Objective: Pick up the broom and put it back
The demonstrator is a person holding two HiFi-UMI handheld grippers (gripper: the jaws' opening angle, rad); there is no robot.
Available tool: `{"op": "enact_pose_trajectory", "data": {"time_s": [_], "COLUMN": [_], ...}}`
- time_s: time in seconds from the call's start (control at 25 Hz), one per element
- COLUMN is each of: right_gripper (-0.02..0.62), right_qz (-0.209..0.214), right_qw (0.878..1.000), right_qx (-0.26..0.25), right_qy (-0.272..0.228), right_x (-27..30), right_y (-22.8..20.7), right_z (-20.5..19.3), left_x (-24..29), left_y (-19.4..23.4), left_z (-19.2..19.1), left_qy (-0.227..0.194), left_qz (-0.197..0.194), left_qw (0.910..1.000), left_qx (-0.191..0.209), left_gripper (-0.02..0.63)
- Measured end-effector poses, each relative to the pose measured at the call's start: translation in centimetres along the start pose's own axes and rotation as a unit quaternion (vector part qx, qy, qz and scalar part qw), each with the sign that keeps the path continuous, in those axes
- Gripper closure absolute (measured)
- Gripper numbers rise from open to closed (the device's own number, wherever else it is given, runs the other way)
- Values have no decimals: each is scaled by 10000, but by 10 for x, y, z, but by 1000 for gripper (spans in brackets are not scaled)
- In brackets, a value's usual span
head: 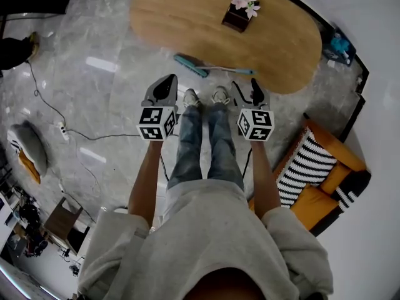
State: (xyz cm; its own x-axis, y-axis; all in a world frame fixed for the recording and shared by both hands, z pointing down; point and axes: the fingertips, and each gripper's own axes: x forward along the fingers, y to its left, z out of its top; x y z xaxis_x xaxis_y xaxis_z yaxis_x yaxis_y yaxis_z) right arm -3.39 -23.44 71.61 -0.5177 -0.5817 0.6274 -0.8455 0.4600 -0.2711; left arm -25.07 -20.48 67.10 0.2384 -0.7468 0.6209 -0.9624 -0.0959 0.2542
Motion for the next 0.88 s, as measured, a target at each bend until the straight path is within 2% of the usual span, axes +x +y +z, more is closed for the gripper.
{"op": "enact_pose_trajectory", "data": {"time_s": [0.2,0.44,0.6,0.88], "right_gripper": [336,398,465,499], "right_qz": [-93,-105,-160,-70], "right_qw": [9999,9998,9997,9998], "right_qx": [101,181,157,195], "right_qy": [-50,-75,-96,-84], "right_x": [16,24,25,28], "right_y": [-10,-17,-20,-17], "right_z": [6,16,18,19], "left_x": [0,-2,-3,-4], "left_y": [4,4,7,10], "left_z": [-6,-7,-8,-10], "left_qy": [49,66,89,104], "left_qz": [38,53,70,81], "left_qw": [10000,10000,9999,9999], "left_qx": [-7,-2,13,33], "left_gripper": [603,603,603,603]}}
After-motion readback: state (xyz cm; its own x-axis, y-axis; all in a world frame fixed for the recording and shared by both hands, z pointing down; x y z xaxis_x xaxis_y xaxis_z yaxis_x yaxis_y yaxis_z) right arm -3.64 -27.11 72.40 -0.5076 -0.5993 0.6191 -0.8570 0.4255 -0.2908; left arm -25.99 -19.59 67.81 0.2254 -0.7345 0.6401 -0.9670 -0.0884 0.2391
